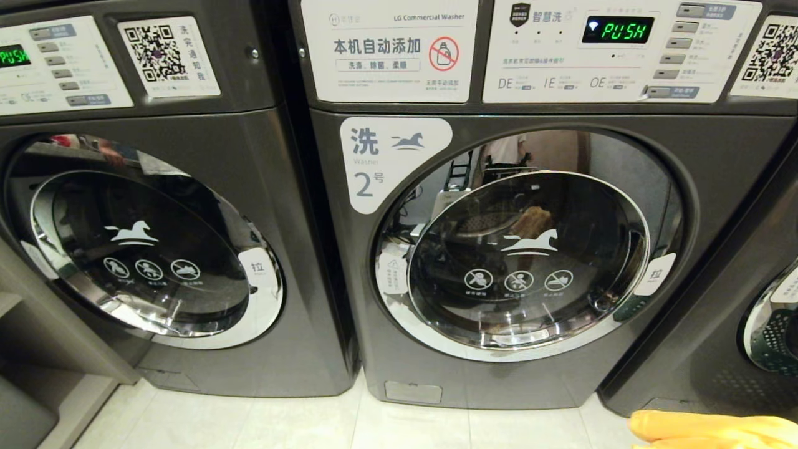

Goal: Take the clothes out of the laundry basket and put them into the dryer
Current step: Put the clothes in the dryer

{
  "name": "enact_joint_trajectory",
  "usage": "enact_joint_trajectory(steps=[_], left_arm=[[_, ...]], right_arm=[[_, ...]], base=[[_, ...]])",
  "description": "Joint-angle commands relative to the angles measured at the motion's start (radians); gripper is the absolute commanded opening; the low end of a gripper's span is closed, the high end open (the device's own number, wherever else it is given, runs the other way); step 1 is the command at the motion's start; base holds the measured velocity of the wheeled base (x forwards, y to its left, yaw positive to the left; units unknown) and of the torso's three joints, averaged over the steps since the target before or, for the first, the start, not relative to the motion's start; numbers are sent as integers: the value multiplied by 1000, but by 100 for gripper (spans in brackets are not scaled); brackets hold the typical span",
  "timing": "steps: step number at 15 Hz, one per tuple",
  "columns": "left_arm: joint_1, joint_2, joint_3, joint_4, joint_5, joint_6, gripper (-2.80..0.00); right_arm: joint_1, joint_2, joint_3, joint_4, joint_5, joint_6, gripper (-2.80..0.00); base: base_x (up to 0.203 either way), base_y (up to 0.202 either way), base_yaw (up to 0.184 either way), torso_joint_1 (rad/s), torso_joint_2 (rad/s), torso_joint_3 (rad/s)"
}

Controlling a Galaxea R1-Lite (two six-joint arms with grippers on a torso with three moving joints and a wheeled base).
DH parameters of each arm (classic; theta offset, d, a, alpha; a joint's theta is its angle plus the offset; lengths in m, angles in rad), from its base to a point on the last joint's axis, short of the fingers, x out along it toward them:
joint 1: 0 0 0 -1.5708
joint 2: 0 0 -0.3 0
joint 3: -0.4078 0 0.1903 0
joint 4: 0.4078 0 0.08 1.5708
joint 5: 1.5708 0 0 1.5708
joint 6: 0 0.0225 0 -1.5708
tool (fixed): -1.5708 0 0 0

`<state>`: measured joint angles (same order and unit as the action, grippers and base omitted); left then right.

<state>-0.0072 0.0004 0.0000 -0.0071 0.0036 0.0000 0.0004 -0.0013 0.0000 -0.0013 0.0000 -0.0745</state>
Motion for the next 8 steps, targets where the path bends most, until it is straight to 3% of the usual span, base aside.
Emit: enact_joint_trajectory(steps=[1,4,8], left_arm=[[0,-2,0,-1,1,0,-280],[0,-1,0,1,-1,0,-280],[0,-2,0,1,-1,0,-280]], right_arm=[[0,0,0,-1,0,2,-280],[0,0,0,-2,0,5,-280],[1,0,0,-2,0,7,-280]], base=[[0,0,0,0,0,0],[37,0,-2,1,-1,4],[192,0,-1,3,2,2]])
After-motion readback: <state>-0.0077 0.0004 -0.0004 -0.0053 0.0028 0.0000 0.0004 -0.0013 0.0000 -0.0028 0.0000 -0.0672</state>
